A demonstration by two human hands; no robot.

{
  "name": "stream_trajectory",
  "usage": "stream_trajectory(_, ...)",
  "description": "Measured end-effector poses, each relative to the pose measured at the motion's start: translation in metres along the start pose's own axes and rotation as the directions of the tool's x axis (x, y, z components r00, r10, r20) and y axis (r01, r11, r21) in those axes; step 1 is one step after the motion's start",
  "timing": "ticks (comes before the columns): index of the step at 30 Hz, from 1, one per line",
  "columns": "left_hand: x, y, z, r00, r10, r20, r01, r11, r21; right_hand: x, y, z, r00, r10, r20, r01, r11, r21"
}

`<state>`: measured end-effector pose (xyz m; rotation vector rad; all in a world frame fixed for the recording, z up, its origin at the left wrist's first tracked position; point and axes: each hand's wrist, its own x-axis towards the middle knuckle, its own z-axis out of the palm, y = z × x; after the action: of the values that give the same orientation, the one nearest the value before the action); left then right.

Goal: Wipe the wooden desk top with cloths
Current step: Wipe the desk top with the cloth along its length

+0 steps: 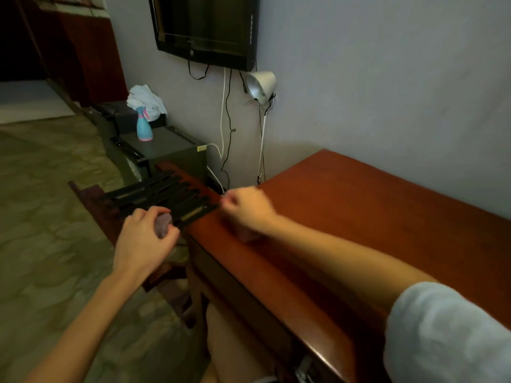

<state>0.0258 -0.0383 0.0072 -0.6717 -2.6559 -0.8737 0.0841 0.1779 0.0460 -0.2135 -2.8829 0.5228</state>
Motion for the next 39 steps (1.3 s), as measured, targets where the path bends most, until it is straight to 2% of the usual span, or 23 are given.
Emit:
stream_trajectory(2, -0.003, 0.011, 0.001, 1.0, 0.024, 0.02, -0.024, 0.999, -0.027, -0.009, 0.062, -0.03, 0.968, 0.201, -0.149, -0.217, 0.971, -0.1)
stream_trajectory(3, -0.004, 0.015, 0.004, 0.998, 0.043, 0.039, -0.042, 0.998, -0.039, -0.022, 0.099, -0.045, 0.925, 0.309, -0.222, -0.342, 0.931, -0.129)
stream_trajectory(6, -0.007, 0.027, 0.007, 0.993, 0.055, 0.105, -0.046, 0.995, -0.087, -0.079, 0.191, -0.076, 0.703, 0.599, -0.383, -0.677, 0.729, -0.101)
stream_trajectory(8, -0.011, 0.032, 0.008, 0.992, 0.039, 0.118, -0.026, 0.994, -0.11, -0.102, 0.207, -0.078, 0.574, 0.693, -0.436, -0.783, 0.621, -0.045)
stream_trajectory(9, -0.014, 0.032, 0.008, 0.993, 0.028, 0.117, -0.014, 0.993, -0.12, -0.101, 0.202, -0.074, 0.557, 0.705, -0.44, -0.796, 0.605, -0.039)
stream_trajectory(10, -0.016, 0.031, 0.007, 0.994, 0.016, 0.11, -0.003, 0.992, -0.123, -0.094, 0.189, -0.069, 0.571, 0.699, -0.431, -0.787, 0.615, -0.045)
stream_trajectory(13, -0.023, 0.016, 0.004, 0.998, -0.008, 0.06, 0.014, 0.994, -0.111, -0.054, 0.125, -0.041, 0.683, 0.624, -0.379, -0.694, 0.717, -0.069)
stream_trajectory(16, -0.03, -0.002, 0.0, 0.999, -0.041, -0.008, 0.04, 0.993, -0.112, -0.019, 0.031, 0.006, 0.843, 0.459, -0.282, -0.499, 0.862, -0.09)
stream_trajectory(18, -0.033, -0.009, -0.002, 0.998, -0.069, -0.01, 0.068, 0.993, -0.097, -0.014, -0.032, 0.033, 0.919, 0.326, -0.222, -0.352, 0.932, -0.09)
stream_trajectory(20, -0.035, -0.008, -0.006, 0.998, -0.069, -0.009, 0.067, 0.993, -0.094, -0.025, -0.071, 0.047, 0.954, 0.234, -0.189, -0.256, 0.961, -0.1)
stream_trajectory(24, -0.032, 0.015, -0.01, 0.998, 0.043, -0.045, -0.049, 0.988, -0.143, -0.076, -0.094, 0.04, 0.982, 0.142, -0.126, -0.164, 0.97, -0.178)
stream_trajectory(25, -0.031, 0.025, -0.009, 0.996, 0.08, -0.04, -0.085, 0.985, -0.151, -0.093, -0.094, 0.034, 0.983, 0.138, -0.123, -0.159, 0.971, -0.181)
stream_trajectory(27, -0.03, 0.048, -0.004, 0.986, 0.164, -0.032, -0.167, 0.97, -0.174, -0.127, -0.082, 0.015, 0.956, 0.199, -0.213, -0.236, 0.958, -0.164)
stream_trajectory(29, -0.031, 0.073, 0.001, 0.972, 0.232, -0.022, -0.232, 0.952, -0.201, -0.171, -0.049, -0.015, 0.867, 0.338, -0.365, -0.411, 0.9, -0.144)
stream_trajectory(30, -0.034, 0.084, 0.004, 0.964, 0.266, -0.016, -0.263, 0.941, -0.212, -0.2, -0.028, -0.032, 0.794, 0.416, -0.443, -0.512, 0.851, -0.119)
stream_trajectory(32, -0.042, 0.106, 0.011, 0.943, 0.332, 0.0, -0.322, 0.914, -0.246, -0.272, 0.015, -0.067, 0.601, 0.555, -0.574, -0.71, 0.701, -0.065)
stream_trajectory(34, -0.052, 0.124, 0.018, 0.926, 0.378, 0.02, -0.357, 0.89, -0.282, -0.351, 0.046, -0.09, 0.377, 0.651, -0.658, -0.866, 0.5, -0.002)
stream_trajectory(37, -0.065, 0.141, 0.028, 0.903, 0.428, 0.046, -0.398, 0.871, -0.287, -0.443, 0.052, -0.092, 0.077, 0.735, -0.674, -0.984, 0.166, 0.069)
stream_trajectory(39, -0.072, 0.148, 0.032, 0.884, 0.465, 0.046, -0.437, 0.858, -0.269, -0.461, 0.048, -0.081, -0.042, 0.745, -0.665, -0.99, 0.057, 0.126)
